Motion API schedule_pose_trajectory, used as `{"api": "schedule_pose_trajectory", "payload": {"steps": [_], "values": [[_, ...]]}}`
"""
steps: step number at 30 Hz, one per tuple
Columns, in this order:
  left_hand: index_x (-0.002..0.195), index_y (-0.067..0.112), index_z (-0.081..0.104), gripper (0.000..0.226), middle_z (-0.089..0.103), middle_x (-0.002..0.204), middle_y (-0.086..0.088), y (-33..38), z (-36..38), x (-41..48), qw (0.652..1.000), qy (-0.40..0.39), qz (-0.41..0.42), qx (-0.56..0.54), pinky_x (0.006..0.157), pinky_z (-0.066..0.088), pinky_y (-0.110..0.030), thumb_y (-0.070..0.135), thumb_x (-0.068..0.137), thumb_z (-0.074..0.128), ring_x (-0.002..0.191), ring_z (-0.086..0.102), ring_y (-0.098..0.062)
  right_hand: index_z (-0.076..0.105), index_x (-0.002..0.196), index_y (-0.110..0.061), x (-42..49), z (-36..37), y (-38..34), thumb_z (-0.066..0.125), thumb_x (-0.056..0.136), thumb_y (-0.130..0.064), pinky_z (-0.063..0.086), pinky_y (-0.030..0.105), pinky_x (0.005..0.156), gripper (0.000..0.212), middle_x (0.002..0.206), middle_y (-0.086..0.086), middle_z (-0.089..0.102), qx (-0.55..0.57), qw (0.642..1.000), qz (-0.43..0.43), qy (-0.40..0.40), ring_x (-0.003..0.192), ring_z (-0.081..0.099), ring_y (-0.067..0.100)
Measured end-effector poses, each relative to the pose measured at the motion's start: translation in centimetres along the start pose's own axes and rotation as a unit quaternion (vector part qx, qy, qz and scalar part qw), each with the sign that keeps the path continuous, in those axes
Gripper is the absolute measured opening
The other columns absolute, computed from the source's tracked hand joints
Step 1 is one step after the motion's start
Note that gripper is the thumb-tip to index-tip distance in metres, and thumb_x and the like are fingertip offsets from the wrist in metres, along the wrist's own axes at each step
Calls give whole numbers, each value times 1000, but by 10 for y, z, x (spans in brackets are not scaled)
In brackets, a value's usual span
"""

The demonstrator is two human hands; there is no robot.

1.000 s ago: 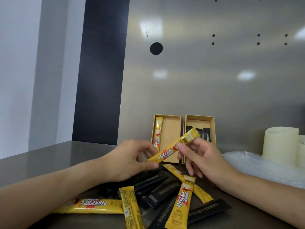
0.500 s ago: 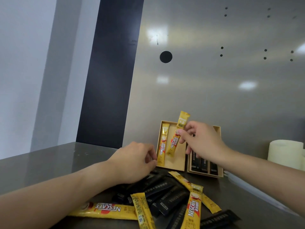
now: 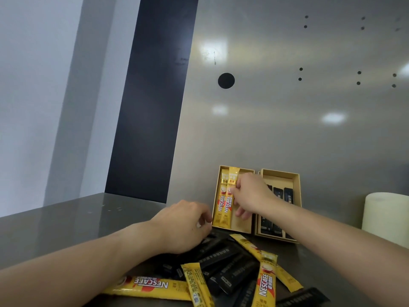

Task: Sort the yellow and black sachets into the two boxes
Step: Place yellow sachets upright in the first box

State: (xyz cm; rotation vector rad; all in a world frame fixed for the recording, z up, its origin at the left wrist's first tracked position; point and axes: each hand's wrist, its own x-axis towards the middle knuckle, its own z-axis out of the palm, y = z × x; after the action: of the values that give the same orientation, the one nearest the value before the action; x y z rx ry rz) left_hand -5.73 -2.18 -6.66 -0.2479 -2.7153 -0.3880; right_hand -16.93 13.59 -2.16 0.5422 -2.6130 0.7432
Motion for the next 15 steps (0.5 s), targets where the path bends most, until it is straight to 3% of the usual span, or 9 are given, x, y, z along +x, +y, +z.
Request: {"api": "schedule_pose_trajectory", "payload": {"steps": [2,5,7,10,15], "values": [[124,29,61,31,64,123,10,1,1,0,1000,-8,2,3,93,56,-39,43,98,54,104,63,-12,60,118,-3,-2,3,2,57,101,-15,64,33,57,21,80,11,75,-10,1000,-1,-2,57,75,20],[124,29,61,31,64,124,10,2,0,-1,1000,-8,6,11,93,56,-38,44,97,55,104,63,-11,35,141,-12,-8,12,7,56,101,-16,59,30,46,46,86,8,69,-44,997,-46,36,53,70,17],[123,29,62,31,64,123,10,2,-1,-1,1000,-4,7,11,92,56,-36,44,98,55,103,63,-11,29,144,-12,-11,18,12,57,100,-20,62,35,57,53,88,3,66,-125,984,-97,81,64,68,15],[123,29,62,29,64,123,11,2,-1,-1,1000,-11,9,10,89,57,-35,43,98,55,99,63,-10,32,141,-14,-15,24,19,59,99,-17,62,37,67,50,99,5,66,-210,961,-154,97,78,67,18],[118,30,64,24,66,118,12,2,-1,1,1000,-16,12,6,84,57,-30,41,98,57,89,62,-7,41,137,-14,-19,27,20,64,96,-15,60,35,75,46,120,7,63,-262,938,-201,105,96,68,23]]}}
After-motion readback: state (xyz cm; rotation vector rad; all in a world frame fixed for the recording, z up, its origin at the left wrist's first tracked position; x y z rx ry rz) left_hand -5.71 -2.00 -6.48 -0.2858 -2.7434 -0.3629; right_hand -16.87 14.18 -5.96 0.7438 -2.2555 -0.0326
